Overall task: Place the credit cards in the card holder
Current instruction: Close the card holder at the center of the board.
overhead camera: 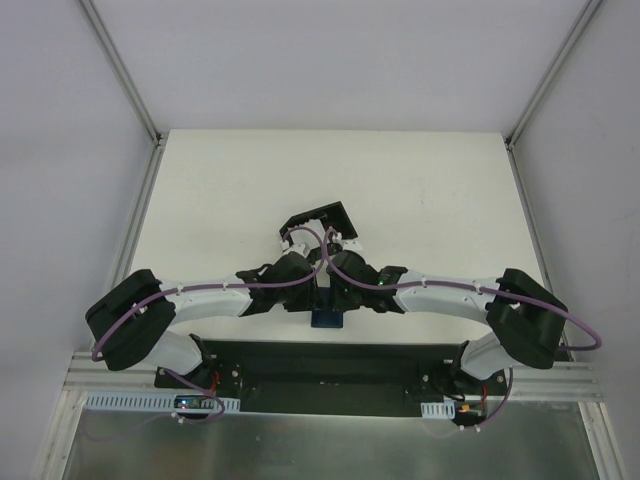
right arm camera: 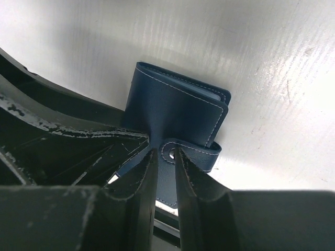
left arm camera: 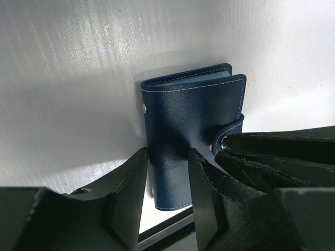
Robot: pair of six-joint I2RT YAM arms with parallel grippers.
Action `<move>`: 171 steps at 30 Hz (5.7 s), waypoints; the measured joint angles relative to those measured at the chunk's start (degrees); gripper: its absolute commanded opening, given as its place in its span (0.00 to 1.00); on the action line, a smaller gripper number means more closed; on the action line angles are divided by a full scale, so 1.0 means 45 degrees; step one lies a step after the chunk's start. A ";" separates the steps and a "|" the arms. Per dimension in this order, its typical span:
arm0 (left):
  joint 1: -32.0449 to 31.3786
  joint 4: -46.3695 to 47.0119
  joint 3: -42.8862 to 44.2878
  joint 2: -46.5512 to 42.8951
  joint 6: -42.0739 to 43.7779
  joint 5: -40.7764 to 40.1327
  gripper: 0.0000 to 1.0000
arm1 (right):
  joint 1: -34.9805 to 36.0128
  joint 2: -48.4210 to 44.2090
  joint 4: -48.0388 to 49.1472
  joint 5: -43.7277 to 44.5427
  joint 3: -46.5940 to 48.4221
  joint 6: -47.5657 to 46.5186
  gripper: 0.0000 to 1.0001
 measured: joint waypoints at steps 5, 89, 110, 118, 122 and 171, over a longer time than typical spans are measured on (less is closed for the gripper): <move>0.0000 -0.0005 0.0000 0.0000 0.0000 0.0000 0.37 | 0.0000 -0.0005 -0.0189 0.0053 0.0000 -0.0083 0.22; 0.0000 -0.0219 0.0175 0.0146 -0.0005 0.0078 0.36 | 0.0461 -0.0228 -0.1345 0.0670 0.0393 0.0403 0.16; 0.0000 -0.0277 0.0219 0.0146 0.0000 0.0083 0.36 | 0.0010 -0.0155 -0.0495 -0.0058 -0.0228 0.0355 0.20; 0.0000 -0.0277 0.0219 0.0146 0.0000 0.0078 0.36 | -0.0146 -0.0282 0.0068 -0.0223 -0.0486 0.0364 0.24; 0.0000 -0.0277 0.0219 0.0146 0.0000 0.0078 0.36 | -0.0189 -0.0282 0.0097 -0.0301 -0.0505 0.0355 0.21; -0.0073 -0.0413 0.0335 0.0146 0.0243 0.0078 0.40 | -0.0204 -0.0355 0.0359 -0.0549 -0.0602 0.0379 0.19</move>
